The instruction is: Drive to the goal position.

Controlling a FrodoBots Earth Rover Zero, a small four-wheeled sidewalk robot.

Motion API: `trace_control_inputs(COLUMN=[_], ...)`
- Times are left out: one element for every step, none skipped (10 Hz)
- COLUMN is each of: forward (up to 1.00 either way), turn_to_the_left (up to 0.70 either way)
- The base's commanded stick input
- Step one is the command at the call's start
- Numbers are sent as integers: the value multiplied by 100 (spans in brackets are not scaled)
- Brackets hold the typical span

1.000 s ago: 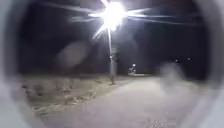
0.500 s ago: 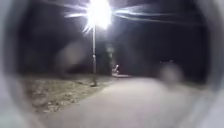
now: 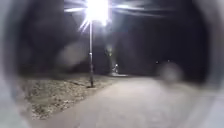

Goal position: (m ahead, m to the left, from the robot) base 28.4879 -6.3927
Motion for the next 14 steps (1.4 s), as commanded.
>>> trace_control_inputs(forward=[100,100,100,100,100,100,100,100,100,100,99,95,93,91], turn_to_the_left=[5,13,14,9,8,6,6,5,3,2,-2,-17,-19,-7])
